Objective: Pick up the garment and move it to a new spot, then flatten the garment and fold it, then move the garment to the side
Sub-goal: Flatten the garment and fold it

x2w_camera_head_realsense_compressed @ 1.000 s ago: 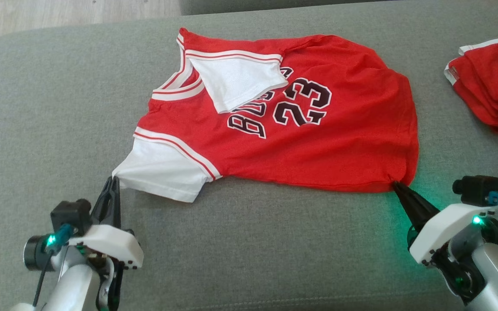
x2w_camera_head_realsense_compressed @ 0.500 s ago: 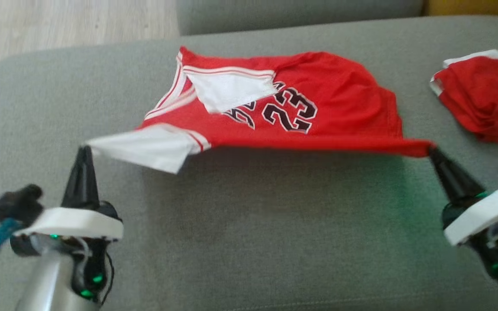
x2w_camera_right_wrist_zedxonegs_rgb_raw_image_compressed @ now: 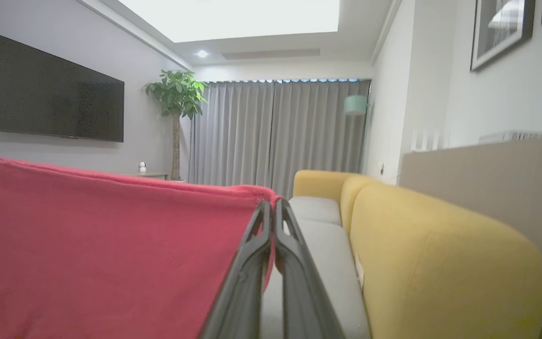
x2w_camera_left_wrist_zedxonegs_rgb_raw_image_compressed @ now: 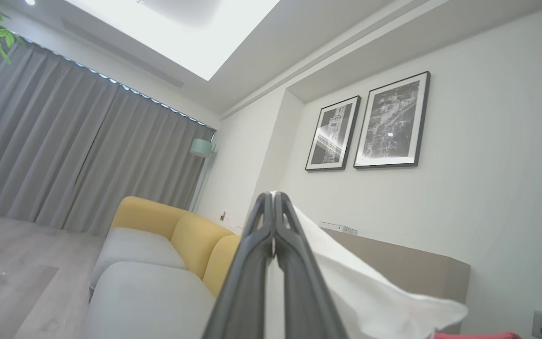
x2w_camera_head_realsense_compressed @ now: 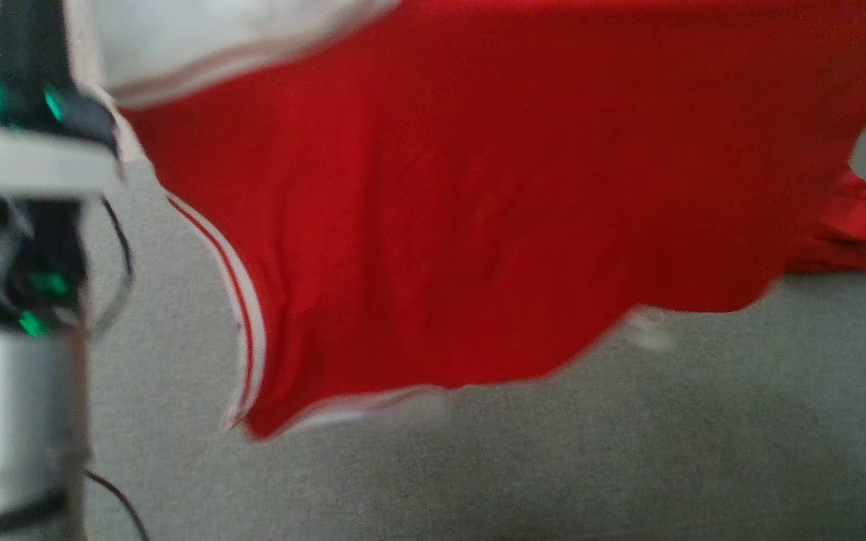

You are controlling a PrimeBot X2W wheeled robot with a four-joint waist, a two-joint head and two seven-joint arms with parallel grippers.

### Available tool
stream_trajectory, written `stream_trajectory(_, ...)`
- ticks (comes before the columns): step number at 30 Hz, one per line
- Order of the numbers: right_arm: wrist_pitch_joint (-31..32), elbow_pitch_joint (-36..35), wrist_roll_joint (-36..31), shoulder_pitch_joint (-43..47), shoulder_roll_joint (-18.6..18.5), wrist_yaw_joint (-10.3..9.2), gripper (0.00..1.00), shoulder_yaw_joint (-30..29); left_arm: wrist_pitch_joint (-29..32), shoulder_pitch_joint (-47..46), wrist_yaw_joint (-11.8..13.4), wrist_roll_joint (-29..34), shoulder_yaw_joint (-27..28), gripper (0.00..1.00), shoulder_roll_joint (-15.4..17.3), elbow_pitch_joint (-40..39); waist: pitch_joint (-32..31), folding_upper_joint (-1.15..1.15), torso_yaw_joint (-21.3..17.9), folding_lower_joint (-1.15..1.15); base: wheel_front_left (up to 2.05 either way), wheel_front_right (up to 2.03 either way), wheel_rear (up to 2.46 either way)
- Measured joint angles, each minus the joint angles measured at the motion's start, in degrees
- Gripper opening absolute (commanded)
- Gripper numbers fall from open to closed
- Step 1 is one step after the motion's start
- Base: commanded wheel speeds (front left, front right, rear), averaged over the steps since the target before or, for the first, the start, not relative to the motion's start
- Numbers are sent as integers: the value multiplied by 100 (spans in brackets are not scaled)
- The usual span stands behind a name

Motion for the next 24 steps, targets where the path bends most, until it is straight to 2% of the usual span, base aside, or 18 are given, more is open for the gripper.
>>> stream_trajectory(4, 432, -78, -207, -840, -151, 0, 0, 11, 397, -906, 110, 87, -31, 0, 191, 140, 83, 0, -19, 0, 0, 0, 0)
stream_trajectory(7, 828, 14, -307, -1477, -146, 0, 0, 350, 656, -1473, 153, 187, -113, 0, 300, 637, 211, 0, -24, 0, 0, 0, 0)
stream_trajectory(14, 1272, 953, -681, -3078, 1, 0, 0, 1140, 847, -2978, 19, 704, -511, 0, 559, 2203, 847, 0, 3, 0, 0, 0, 0)
stream_trajectory(19, 961, 1985, -1244, -4386, 438, 0, 0, 1380, 403, -4305, -113, 1129, -764, 0, 594, 3281, 1497, 0, 22, 0, 0, 0, 0)
stream_trajectory(24, 166, 2999, -1798, -5399, 834, 0, 0, 1323, -675, -5494, -192, 1439, -858, 0, 477, 4197, 2162, 0, 46, 0, 0, 0, 0)
